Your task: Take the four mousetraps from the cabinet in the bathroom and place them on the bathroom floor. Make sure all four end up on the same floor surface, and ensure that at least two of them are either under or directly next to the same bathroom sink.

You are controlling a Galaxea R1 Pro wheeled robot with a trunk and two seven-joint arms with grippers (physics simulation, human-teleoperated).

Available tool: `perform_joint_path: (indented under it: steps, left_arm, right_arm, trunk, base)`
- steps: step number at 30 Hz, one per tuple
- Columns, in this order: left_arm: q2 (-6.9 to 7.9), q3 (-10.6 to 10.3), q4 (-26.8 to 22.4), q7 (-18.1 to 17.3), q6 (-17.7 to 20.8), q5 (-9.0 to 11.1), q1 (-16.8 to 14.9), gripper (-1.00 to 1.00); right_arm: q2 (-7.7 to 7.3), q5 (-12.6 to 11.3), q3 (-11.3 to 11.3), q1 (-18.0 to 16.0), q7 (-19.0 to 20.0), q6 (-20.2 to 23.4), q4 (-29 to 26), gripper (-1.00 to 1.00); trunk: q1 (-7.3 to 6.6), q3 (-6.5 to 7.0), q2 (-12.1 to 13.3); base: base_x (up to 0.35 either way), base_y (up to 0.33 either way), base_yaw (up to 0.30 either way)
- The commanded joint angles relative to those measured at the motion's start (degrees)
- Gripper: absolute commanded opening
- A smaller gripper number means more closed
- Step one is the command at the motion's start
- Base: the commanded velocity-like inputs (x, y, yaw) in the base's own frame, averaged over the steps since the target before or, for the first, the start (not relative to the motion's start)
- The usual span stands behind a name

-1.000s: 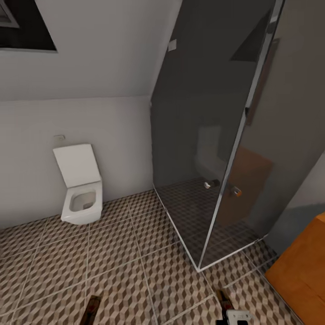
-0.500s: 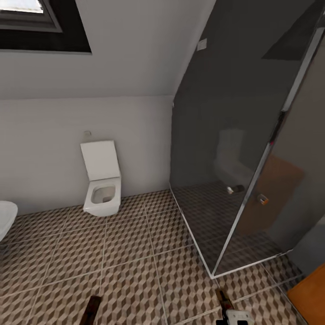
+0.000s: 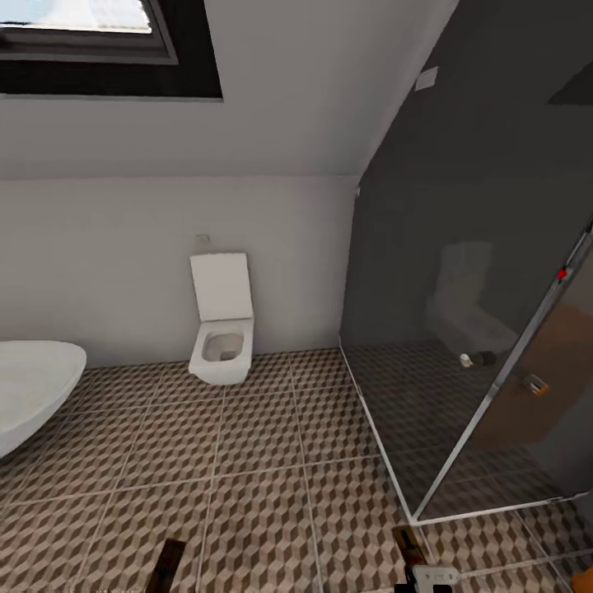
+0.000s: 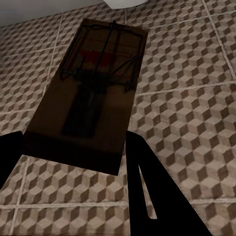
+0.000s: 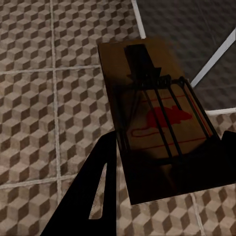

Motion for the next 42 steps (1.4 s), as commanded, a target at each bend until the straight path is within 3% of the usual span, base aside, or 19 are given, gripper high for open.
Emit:
perform_joint_path:
  steps: [1, 18, 42]
  left_arm:
    - [-0.02, -0.5, 0.02, 0.63, -0.01, 0.01, -0.06, -1.0]
    - [-0.03, -0.5, 0.03, 0.65, -0.01, -0.01, -0.07, -1.0]
    - [-0.08, -0.5, 0.03, 0.64, -0.01, 0.0, -0.06, -1.0]
  right_arm:
    - [-0.05, -0.46, 0.5, -0.03, -0.36, -0.16, 0.02, -1.0]
    - [-0.05, -0.46, 0.5, -0.03, -0.36, -0.16, 0.0, -1.0]
    - [-0.05, -0.46, 0.52, -0.03, -0.36, -0.16, 0.0, -1.0]
  trunk:
    - [0.02, -0.1, -0.09]
    - [0.02, -0.1, -0.09]
    - [0.02, -0.1, -0.09]
  base:
    - [0.0, 0.0, 0.286]
    - [0.0, 0.007, 0.068]
    - [0.0, 0.218, 0.029]
